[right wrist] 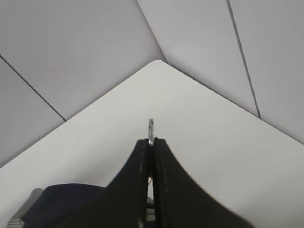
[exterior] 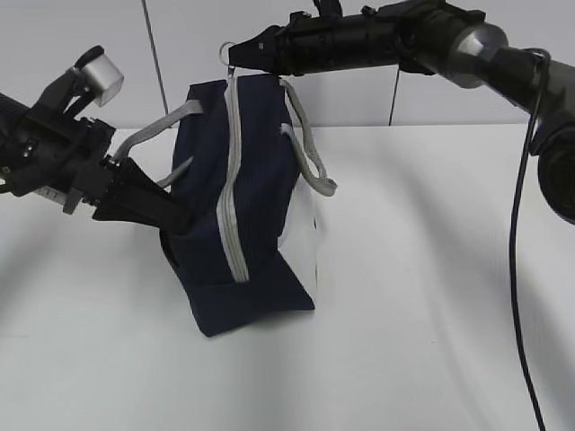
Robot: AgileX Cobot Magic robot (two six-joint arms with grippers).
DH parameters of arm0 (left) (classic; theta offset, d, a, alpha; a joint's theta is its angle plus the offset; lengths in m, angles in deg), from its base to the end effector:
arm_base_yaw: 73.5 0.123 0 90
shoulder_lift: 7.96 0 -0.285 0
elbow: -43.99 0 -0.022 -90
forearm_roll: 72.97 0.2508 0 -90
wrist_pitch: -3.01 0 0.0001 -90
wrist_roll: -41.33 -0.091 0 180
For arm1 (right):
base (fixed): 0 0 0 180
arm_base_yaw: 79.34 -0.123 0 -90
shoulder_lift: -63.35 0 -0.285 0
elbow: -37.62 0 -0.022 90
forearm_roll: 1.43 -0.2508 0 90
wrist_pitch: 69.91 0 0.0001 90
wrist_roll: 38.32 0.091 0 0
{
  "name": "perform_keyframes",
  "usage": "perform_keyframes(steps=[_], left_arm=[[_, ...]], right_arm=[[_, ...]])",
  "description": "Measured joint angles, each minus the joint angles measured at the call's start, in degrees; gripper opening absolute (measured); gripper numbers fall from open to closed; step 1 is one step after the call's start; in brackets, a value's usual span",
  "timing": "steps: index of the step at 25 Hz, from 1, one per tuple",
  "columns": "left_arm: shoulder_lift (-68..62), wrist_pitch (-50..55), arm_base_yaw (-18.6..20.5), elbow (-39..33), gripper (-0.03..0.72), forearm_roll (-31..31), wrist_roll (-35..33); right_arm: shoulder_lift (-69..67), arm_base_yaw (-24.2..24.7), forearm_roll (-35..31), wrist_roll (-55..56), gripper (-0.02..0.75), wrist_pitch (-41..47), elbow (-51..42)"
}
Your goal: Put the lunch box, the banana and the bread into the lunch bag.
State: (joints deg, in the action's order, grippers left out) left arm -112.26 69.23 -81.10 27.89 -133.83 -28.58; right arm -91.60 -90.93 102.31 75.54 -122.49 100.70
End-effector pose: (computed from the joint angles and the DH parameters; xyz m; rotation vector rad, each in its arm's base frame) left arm 0.2965 -0.1130 0.2377 1.0086 2.2916 -1.1565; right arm 0.5388 0.1821 0.2385 -0.7524 1.7408 0.9925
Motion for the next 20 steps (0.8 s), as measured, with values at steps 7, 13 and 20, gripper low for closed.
perform_keyframes(steps=[7, 13, 20], left_arm=[[0.0, 0.6, 0.0, 0.0, 0.118, -5.5, 0.0], [0.2, 0.8, 0.0, 0.0, 0.286, -10.7, 0.2], [4.2, 0.8, 0.2, -0.1, 0.316, -15.2, 0.2]], right_arm=[[0.0, 2.8, 1.0, 5.2, -0.016, -5.2, 1.8], [0.0, 3.6, 1.0, 5.7, -0.016, -6.2, 1.8], [-0.3, 3.6, -2.5, 4.8, -0.016, -6.1, 1.8]])
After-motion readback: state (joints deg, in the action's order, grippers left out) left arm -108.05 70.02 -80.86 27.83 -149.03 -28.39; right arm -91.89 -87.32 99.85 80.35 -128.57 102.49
